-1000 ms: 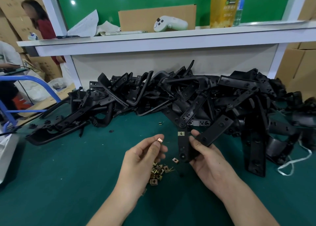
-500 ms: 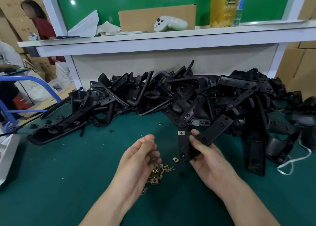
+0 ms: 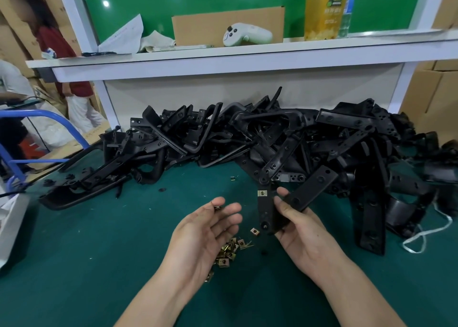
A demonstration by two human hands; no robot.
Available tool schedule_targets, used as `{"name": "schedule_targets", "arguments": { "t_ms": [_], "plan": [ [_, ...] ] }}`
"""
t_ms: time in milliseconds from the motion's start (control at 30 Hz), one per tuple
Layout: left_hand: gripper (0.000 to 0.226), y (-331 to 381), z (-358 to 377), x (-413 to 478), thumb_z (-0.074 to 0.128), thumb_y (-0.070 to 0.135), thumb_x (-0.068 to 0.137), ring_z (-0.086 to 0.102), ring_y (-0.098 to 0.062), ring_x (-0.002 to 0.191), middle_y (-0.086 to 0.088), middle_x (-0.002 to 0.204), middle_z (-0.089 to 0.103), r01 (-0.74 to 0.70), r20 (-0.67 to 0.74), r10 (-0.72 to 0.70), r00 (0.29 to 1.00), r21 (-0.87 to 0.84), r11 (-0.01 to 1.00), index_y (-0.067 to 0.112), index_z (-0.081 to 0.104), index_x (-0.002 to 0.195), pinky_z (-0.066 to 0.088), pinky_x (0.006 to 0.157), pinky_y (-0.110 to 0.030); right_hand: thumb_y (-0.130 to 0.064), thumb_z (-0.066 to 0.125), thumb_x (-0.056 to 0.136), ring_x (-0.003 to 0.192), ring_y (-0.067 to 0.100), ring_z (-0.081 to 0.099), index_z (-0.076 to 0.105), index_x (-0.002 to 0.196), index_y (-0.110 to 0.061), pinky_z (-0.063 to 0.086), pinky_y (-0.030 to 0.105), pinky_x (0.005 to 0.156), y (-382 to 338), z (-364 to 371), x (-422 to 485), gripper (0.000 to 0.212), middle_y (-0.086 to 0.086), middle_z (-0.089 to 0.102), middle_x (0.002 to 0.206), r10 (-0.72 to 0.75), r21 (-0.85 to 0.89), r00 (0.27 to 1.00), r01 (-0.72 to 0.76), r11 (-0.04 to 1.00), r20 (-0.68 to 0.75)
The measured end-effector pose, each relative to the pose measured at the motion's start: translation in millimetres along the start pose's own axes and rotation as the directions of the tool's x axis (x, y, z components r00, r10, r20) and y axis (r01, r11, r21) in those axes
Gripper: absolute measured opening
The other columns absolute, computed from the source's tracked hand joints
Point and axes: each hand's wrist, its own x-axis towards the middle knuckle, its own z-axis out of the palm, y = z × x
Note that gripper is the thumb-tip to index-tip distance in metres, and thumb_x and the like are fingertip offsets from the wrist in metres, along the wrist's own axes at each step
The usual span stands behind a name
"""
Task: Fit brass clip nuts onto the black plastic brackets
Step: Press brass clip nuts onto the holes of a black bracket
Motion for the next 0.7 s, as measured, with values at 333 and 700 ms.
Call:
{"name": "schedule_targets", "arguments": {
  "t_ms": [333, 700],
  "plan": [
    [0.025, -1.6, -0.1, 1.0, 0.044, 0.007, 0.105, 0.075, -0.024, 0.094, -0.017, 0.115, 0.074, -0.057, 0.023, 0.055, 0.998, 0.107, 0.993, 0.001, 0.059, 0.123, 0.061, 0.077, -0.029, -0.01, 0.071, 0.073, 0.087, 0.022, 0.076, 0.068, 0.114, -0.017, 0.061, 0.031, 0.062, -0.6, 1.0, -1.5, 0.042, 0.013, 0.077, 0.103, -0.006, 0.006, 1.0, 0.006, 1.0, 0.018],
    [0.039, -4.1, 0.4, 1.3, 0.063, 0.018, 0.084, 0.074, -0.021, 0.091, -0.017, 0.114, 0.074, -0.075, 0.054, 0.068, 0.996, 0.128, 0.989, 0.003, 0.066, 0.119, 0.06, 0.078, -0.026, -0.011, 0.072, 0.073, 0.09, 0.022, 0.076, 0.068, 0.115, -0.017, 0.061, 0.03, 0.064, -0.4, -0.3, -1.1, 0.043, 0.012, 0.076, 0.105, -0.005, 0.007, 1.0, 0.005, 1.0, 0.01]
  ]
}}
